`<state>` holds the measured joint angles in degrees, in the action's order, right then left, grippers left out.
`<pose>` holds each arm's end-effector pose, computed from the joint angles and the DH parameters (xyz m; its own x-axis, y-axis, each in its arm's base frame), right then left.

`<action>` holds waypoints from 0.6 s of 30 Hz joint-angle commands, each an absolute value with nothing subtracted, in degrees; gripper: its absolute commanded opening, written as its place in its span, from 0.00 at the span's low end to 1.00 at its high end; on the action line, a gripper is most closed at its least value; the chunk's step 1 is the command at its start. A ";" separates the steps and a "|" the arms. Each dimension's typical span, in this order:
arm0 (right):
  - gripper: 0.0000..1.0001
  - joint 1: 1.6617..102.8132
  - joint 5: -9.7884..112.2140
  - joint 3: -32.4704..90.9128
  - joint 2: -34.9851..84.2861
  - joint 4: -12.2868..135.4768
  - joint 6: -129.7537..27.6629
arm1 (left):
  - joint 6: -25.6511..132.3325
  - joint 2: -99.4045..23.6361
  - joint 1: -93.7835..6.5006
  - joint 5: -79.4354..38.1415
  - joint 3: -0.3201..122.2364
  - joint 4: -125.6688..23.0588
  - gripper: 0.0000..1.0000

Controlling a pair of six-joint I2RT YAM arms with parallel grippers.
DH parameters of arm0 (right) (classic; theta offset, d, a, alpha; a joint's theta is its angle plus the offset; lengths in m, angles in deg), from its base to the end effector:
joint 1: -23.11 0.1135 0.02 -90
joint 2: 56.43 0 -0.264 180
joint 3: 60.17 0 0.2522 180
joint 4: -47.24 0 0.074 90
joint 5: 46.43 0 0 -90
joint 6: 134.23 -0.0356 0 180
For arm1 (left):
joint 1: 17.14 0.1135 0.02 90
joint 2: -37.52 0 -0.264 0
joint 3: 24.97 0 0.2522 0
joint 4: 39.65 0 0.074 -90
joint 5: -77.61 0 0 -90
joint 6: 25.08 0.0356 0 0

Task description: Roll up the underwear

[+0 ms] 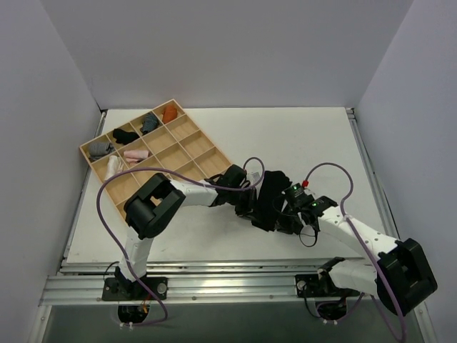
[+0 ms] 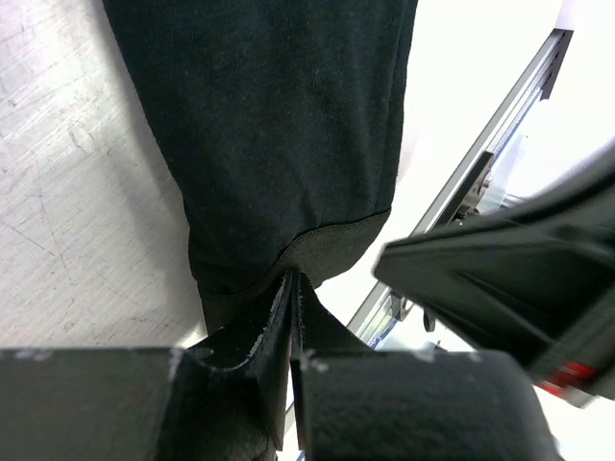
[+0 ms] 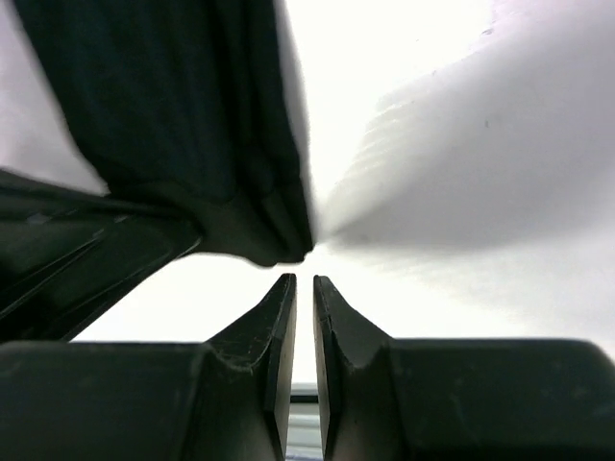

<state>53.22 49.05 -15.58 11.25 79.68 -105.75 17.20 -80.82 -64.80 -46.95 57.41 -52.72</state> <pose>0.1831 0.1101 0.1686 -0.8201 0.5359 -0.2007 0.3665 0.7612 0.5350 0.2661 -0.3220 0.1198 -0.9778 0.1685 -0.1242 0.2018 0.6011 -0.7733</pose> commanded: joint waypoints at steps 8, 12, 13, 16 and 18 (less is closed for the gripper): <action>0.08 51.68 42.51 -6.24 13.08 83.88 -103.83 | 20.71 -84.73 -65.22 -39.63 55.67 -55.96 0.11; 0.06 50.44 45.06 -9.05 20.10 78.06 -102.94 | 20.54 -84.73 -65.22 -39.54 54.80 -55.26 0.11; 0.05 50.44 45.41 -9.67 21.08 77.18 -102.94 | 20.45 -84.82 -65.22 -39.54 54.71 -55.17 0.11; 0.03 50.44 44.54 -12.13 23.46 76.56 -103.03 | 20.62 -85.09 -65.22 -39.46 54.18 -54.90 0.11; 0.03 50.27 44.54 -13.27 23.64 76.20 -102.50 | 21.15 -85.26 -65.22 -39.02 54.00 -55.51 0.12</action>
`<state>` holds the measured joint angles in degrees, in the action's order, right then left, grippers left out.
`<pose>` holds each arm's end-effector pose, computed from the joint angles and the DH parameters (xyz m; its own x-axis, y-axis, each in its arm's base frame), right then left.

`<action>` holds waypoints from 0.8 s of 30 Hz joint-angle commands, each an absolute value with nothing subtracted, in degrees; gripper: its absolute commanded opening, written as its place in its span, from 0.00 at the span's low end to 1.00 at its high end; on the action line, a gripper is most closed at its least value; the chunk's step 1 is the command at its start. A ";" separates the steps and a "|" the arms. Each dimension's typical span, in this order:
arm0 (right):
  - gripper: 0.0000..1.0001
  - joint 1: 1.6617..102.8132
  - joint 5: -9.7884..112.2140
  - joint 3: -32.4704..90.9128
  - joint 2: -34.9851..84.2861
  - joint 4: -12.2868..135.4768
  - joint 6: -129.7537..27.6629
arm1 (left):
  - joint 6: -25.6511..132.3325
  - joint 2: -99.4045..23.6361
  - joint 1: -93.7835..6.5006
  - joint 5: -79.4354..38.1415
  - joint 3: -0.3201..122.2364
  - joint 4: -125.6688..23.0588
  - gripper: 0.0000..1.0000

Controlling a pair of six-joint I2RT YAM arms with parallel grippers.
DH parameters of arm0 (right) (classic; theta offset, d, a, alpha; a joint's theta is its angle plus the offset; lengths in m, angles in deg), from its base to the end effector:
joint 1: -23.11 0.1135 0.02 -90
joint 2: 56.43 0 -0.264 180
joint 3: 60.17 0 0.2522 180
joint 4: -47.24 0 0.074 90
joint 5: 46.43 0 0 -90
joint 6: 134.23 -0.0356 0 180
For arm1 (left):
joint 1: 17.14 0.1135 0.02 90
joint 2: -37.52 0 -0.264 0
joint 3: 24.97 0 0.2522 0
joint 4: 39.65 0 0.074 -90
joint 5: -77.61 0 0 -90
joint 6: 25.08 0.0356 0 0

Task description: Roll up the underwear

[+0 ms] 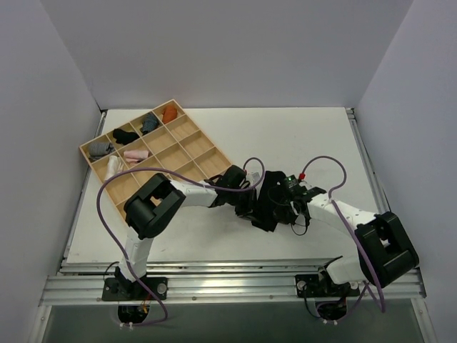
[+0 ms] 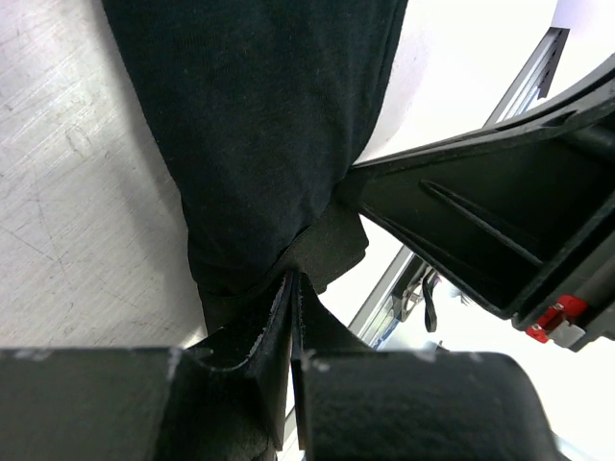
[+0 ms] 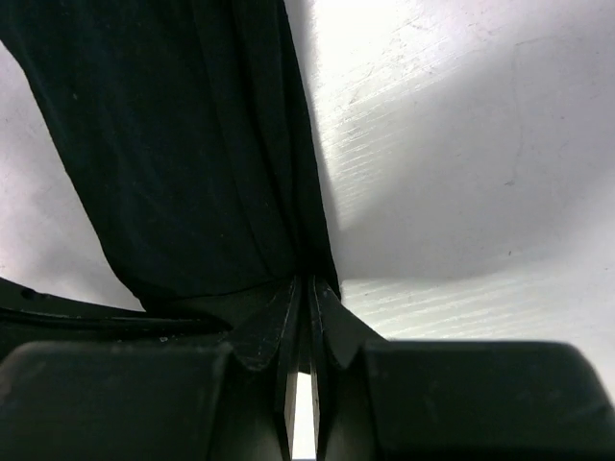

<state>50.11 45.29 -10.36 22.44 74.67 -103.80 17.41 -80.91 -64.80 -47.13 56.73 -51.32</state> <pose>0.2223 0.1144 0.1587 -0.7803 0.5697 -0.2580 0.4033 0.7737 0.4887 0.2654 -0.3214 0.1176 -0.9760 0.1714 -0.1342 0.2110 0.5925 -0.7774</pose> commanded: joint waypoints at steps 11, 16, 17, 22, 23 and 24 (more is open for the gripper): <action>0.03 50.27 40.85 -6.01 21.36 85.85 -99.51 | 20.18 -78.24 -64.78 -40.34 55.32 -56.22 0.12; 0.03 48.69 39.18 0.16 19.24 90.08 -100.13 | 19.48 -75.16 -64.25 -39.37 57.08 -57.54 0.15; 0.03 48.25 39.18 1.04 19.50 90.70 -99.69 | 19.22 -74.72 -64.16 -39.46 57.43 -57.63 0.15; 0.03 43.42 39.35 6.74 22.32 91.15 -95.22 | 18.69 -72.08 -63.90 -39.19 58.92 -58.15 0.17; 0.03 42.54 39.70 7.63 22.75 90.80 -94.42 | 18.69 -71.73 -63.99 -39.02 59.19 -58.24 0.18; 0.03 41.06 39.88 8.42 23.63 90.53 -93.02 | 18.43 -71.20 -63.99 -38.93 59.45 -58.07 0.18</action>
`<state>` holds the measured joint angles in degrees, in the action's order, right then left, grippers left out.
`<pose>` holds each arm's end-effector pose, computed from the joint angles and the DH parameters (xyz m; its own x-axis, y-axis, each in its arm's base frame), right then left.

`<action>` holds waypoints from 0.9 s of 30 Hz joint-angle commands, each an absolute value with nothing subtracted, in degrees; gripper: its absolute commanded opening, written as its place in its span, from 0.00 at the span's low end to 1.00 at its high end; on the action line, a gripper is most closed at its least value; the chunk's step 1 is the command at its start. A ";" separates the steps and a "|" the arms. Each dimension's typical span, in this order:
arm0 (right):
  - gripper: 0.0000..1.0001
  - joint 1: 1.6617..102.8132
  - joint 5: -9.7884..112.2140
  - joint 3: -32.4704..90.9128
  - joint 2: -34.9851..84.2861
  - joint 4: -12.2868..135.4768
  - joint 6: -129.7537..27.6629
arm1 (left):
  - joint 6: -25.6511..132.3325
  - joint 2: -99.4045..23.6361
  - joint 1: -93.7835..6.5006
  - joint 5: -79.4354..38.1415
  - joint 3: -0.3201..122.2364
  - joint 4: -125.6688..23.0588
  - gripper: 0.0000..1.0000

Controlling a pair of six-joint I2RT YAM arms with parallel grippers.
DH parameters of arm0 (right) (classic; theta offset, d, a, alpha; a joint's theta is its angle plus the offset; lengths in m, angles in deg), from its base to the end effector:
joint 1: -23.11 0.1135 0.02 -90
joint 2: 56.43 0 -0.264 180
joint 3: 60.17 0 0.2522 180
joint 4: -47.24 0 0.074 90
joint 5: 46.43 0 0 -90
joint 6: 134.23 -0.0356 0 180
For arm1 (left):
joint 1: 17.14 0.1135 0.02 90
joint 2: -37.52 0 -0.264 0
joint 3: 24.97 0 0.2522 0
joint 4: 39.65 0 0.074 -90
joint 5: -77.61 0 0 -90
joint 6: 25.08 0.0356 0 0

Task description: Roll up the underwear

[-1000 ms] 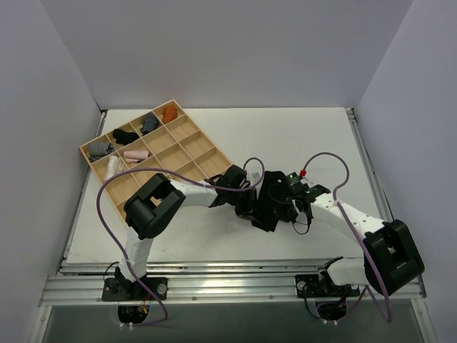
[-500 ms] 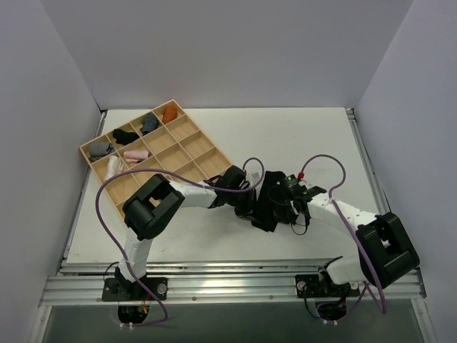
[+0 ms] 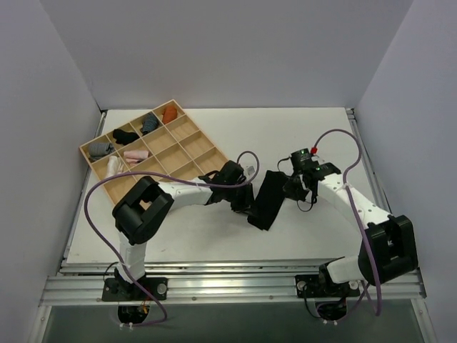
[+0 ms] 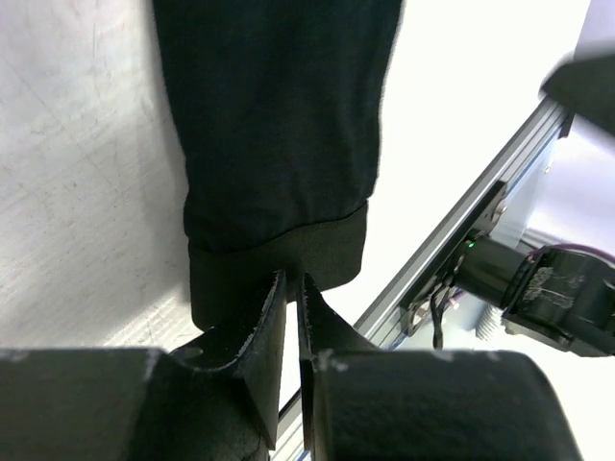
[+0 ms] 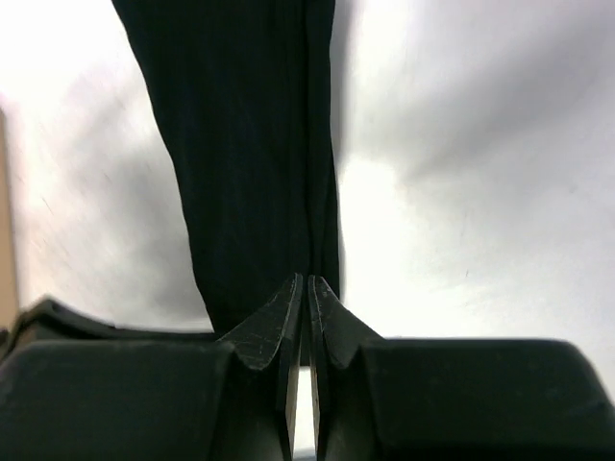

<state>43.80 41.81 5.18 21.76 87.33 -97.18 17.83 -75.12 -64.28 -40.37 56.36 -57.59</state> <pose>0.2604 0.0972 0.2284 -0.7178 0.5817 -0.3827 0.3934 0.7923 0.4663 0.2639 -0.3089 0.1462 -0.9775 0.1025 -0.1841 0.2051 0.6629 -0.7201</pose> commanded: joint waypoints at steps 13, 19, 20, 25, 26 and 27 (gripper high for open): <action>0.04 37.00 42.96 18.71 36.90 84.13 -90.29 | 15.00 -72.87 -64.60 -40.42 58.84 -54.38 0.20; 0.04 36.12 45.24 19.85 43.23 81.39 -88.62 | 14.38 -76.29 -66.01 -39.20 54.62 -49.90 0.20; 0.04 36.03 45.24 20.12 44.02 80.96 -88.27 | 14.64 -76.99 -66.36 -38.41 54.10 -49.72 0.20; 0.04 35.50 44.54 22.92 49.03 81.56 -84.50 | 15.35 -79.46 -66.54 -37.17 50.94 -49.98 0.19; 0.04 35.42 44.36 23.37 49.39 81.74 -83.96 | 15.26 -79.20 -66.54 -37.17 50.67 -49.98 0.19; 0.04 35.42 44.01 23.72 49.74 81.83 -83.44 | 15.26 -78.59 -66.54 -37.08 50.40 -49.89 0.19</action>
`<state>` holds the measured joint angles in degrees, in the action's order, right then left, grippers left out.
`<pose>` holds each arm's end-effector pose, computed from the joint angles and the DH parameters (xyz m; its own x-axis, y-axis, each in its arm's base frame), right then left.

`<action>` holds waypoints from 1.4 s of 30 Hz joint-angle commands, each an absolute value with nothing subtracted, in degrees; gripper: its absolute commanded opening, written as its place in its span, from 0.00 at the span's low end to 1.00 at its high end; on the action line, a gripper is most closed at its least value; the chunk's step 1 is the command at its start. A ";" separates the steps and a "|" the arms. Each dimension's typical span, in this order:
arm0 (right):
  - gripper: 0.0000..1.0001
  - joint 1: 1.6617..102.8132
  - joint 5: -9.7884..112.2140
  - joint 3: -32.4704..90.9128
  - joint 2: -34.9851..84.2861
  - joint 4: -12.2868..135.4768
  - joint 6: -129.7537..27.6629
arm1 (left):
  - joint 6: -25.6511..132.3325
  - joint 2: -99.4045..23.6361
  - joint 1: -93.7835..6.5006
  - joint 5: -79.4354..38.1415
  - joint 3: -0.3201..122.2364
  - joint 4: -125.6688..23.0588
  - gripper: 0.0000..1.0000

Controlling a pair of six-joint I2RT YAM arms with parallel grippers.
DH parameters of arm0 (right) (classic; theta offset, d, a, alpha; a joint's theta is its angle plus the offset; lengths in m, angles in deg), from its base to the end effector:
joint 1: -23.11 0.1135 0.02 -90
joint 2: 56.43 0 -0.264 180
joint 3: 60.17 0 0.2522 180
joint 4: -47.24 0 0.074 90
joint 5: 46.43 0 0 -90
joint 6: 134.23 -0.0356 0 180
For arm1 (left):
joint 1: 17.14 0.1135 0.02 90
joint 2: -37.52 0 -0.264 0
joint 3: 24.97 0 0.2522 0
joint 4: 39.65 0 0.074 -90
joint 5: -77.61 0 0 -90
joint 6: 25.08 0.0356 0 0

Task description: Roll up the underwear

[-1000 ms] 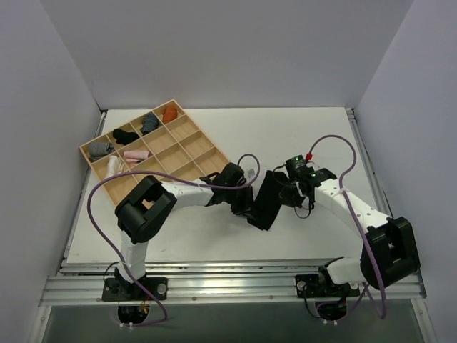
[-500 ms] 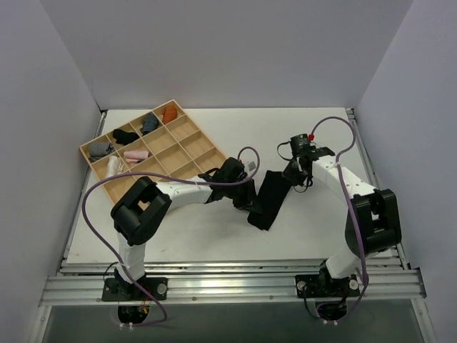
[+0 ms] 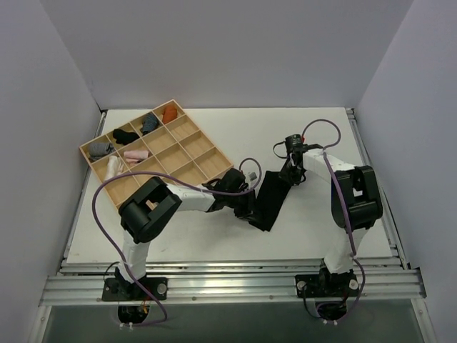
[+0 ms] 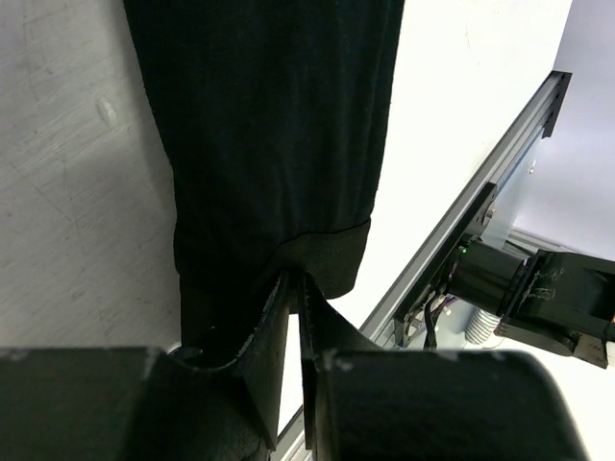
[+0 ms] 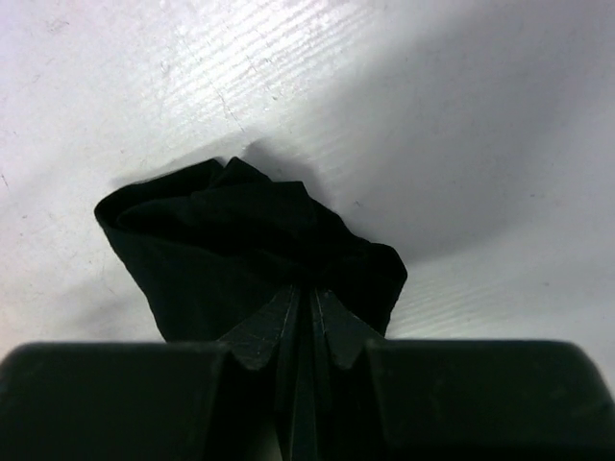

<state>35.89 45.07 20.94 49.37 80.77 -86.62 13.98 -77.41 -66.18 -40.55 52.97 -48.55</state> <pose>0.3692 0.0847 0.1690 -0.7704 0.5163 -0.3740 0.3856 0.8446 0.3715 0.2535 -0.3177 0.1255 -0.9808 0.0855 -0.1755 0.1897 0.6289 -0.7540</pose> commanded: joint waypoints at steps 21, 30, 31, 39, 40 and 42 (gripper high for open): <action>0.60 45.41 52.89 3.97 16.61 82.01 -99.40 | 19.91 -63.38 -64.17 -38.05 58.58 -68.87 0.48; 0.62 50.88 53.32 -11.42 11.07 73.05 -106.46 | 24.57 -69.70 -59.68 -41.91 56.55 -71.69 0.51; 0.62 51.32 53.76 -12.30 10.98 72.17 -106.89 | 24.67 -70.14 -59.77 -42.18 56.47 -71.34 0.52; 0.61 55.89 52.45 -19.60 10.45 64.69 -111.03 | 23.35 -74.62 -59.51 -44.73 55.85 -66.24 0.52; 0.61 56.15 51.67 -19.78 10.72 64.43 -111.03 | 23.26 -75.50 -59.59 -45.08 55.85 -65.72 0.52; 0.60 56.33 50.78 -20.13 10.89 64.52 -110.85 | 23.00 -76.29 -59.51 -45.52 55.50 -65.36 0.52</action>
